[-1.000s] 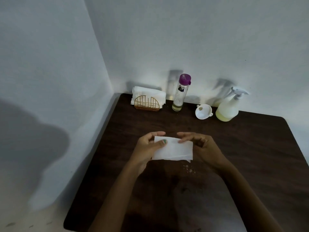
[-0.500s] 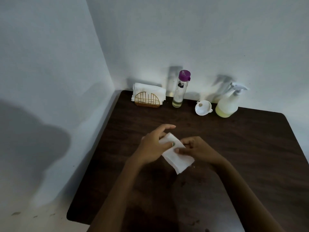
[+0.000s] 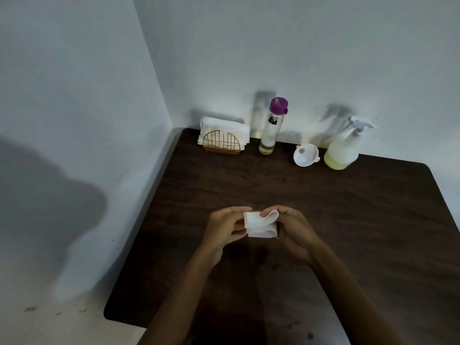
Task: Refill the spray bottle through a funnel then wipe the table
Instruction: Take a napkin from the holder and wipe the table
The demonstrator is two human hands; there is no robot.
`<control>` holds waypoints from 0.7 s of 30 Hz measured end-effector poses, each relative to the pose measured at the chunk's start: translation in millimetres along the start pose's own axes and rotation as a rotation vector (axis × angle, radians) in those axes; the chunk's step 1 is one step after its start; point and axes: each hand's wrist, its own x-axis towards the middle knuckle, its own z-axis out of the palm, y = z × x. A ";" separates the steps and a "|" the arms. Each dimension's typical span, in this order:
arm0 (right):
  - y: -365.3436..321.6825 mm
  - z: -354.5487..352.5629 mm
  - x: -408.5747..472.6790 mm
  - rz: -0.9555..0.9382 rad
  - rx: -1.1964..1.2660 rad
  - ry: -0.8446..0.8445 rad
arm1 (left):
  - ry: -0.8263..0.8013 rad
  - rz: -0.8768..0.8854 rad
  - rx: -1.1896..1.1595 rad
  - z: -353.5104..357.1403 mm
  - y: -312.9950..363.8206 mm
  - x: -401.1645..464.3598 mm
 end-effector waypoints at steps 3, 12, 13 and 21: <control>3.9 -0.8 4.0 0.034 -0.019 0.019 | -0.004 -0.067 -0.026 -0.6 -0.8 0.7; 16.2 21.7 12.0 0.052 -0.154 0.242 | 0.117 0.026 0.150 -10.2 -15.7 10.5; 15.2 22.0 13.0 0.003 -0.002 0.107 | 0.129 0.045 0.148 -11.5 -17.3 12.2; 46.7 24.6 32.6 0.306 0.026 0.021 | 0.197 0.115 0.123 -31.6 -40.5 28.6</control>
